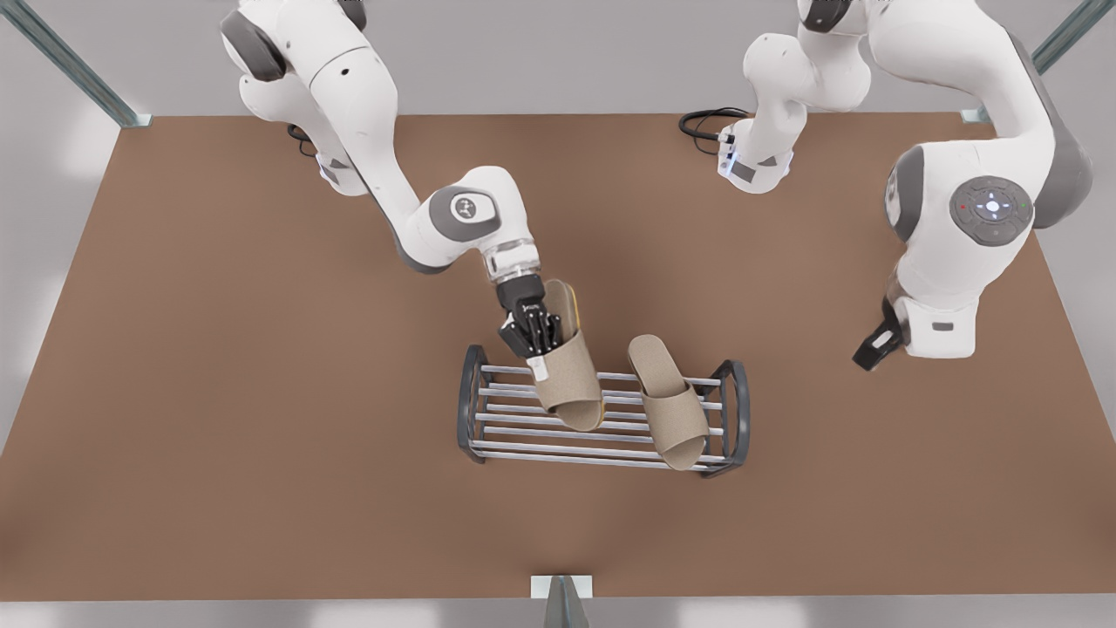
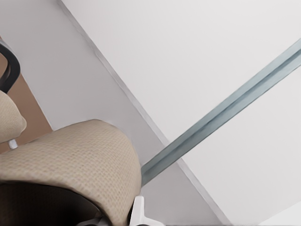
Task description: Place the right shoe on the shoe rack with the right arm, and place the left shoe on the shoe rack with the left arm
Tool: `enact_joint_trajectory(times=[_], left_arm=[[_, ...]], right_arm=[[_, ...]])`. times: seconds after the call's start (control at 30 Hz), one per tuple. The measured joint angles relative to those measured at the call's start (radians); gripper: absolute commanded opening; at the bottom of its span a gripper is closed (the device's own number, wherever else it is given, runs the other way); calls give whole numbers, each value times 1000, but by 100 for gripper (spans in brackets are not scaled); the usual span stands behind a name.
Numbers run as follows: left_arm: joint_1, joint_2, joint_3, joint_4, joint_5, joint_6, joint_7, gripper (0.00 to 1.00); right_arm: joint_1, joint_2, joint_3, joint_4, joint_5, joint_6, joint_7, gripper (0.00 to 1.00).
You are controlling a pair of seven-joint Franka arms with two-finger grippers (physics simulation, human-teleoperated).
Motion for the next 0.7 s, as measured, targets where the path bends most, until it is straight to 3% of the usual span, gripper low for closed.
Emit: enact_joint_trajectory(times=[0.03,0.1,0.17,0.33,0.53,0.7], left_arm=[[16,38,-23,28,-64,-18,23,100],[159,67,-198,46,-97,-47,77,100],[275,-2,-340,16,-71,-62,129,100],[319,-41,-394,-16,-42,-64,236,100],[321,-37,-397,-26,-35,-55,327,100],[321,-39,-398,-55,-33,-39,383,100]], right_arm=[[2,17,0,8,16,-15,-9,21],[3,58,-2,40,37,-40,-25,21],[2,84,-8,60,49,-62,-39,21],[2,147,-9,101,61,-112,-68,21],[3,173,-9,106,77,-154,-82,81],[8,186,-9,106,97,-167,-89,83]])
